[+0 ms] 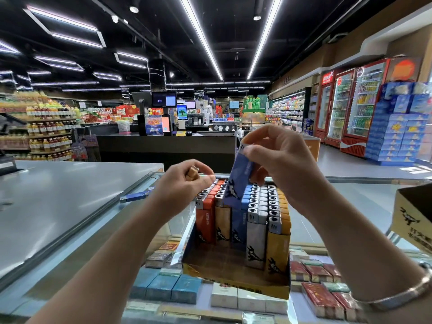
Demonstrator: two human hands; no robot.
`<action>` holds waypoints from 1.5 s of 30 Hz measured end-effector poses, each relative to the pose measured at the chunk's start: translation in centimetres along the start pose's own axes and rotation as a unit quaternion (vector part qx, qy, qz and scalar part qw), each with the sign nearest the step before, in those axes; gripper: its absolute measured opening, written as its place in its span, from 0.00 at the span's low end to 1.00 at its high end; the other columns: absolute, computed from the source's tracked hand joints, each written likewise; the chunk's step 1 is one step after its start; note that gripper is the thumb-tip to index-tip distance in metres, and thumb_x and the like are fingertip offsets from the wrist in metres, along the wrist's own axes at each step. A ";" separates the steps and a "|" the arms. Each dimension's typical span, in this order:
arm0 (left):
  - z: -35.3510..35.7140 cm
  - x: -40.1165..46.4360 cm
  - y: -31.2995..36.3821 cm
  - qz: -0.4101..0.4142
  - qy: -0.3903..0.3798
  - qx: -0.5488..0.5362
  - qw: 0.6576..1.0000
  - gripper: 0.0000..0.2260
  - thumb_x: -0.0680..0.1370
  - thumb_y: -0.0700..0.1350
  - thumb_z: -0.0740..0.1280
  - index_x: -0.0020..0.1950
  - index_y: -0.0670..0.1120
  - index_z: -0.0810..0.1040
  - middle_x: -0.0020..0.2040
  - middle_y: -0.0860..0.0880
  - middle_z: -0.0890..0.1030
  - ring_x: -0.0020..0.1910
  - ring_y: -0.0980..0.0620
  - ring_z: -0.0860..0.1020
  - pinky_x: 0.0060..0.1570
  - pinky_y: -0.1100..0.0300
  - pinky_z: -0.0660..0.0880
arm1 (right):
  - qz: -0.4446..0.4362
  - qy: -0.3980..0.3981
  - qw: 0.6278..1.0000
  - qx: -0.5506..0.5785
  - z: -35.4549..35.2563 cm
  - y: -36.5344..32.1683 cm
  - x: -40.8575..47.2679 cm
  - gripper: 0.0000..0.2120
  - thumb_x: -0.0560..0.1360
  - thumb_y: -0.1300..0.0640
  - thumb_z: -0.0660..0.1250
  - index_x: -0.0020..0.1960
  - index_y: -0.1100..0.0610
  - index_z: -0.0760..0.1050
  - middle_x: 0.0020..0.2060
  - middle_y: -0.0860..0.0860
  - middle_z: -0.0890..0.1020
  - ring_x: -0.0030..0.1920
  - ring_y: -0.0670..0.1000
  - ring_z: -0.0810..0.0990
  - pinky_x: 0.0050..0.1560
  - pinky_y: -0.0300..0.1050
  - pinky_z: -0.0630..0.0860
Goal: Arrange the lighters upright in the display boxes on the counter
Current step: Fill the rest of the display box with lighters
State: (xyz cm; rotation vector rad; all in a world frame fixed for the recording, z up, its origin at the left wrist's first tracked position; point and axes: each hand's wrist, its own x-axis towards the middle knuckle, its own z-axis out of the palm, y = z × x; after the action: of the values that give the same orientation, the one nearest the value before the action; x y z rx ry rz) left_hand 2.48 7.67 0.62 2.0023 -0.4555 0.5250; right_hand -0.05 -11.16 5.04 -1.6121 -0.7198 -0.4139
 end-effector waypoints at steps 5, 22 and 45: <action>0.1 0.1 -0.2 -0.095 -0.057 -0.025 0.993 0.01 0.75 0.46 0.68 0.45 0.53 0.76 0.24 0.56 0.77 0.22 0.65 0.72 0.20 0.72 0.65 | -0.070 -0.093 0.973 -0.201 1.2 0.5 -0.6 0.06 0.72 0.62 0.68 0.47 0.54 0.81 0.31 0.47 0.79 0.28 0.42 0.73 0.29 0.37 0.74; -0.1 0.0 -0.2 -0.117 -0.100 -0.044 0.987 0.10 0.75 0.49 0.67 0.37 0.65 0.78 0.26 0.58 0.77 0.24 0.64 0.73 0.21 0.70 0.67 | -0.071 -0.233 0.903 -0.355 1.5 0.0 -1.0 0.05 0.72 0.61 0.68 0.45 0.54 0.80 0.34 0.50 0.78 0.33 0.47 0.74 0.35 0.37 0.72; 0.4 0.9 -0.1 -0.168 -0.029 -0.041 0.985 0.06 0.78 0.43 0.60 0.46 0.51 0.76 0.28 0.51 0.78 0.25 0.56 0.74 0.24 0.65 0.68 | 0.010 -0.280 0.883 -0.376 0.8 -0.4 -0.6 0.05 0.72 0.61 0.68 0.44 0.53 0.80 0.38 0.44 0.75 0.39 0.46 0.74 0.33 0.33 0.70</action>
State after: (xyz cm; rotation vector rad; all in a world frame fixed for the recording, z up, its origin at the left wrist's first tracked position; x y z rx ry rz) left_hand 3.31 7.25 0.87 1.9657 -0.1635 0.2354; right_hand -0.88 -10.46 4.81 -2.5327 -1.0481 -0.2065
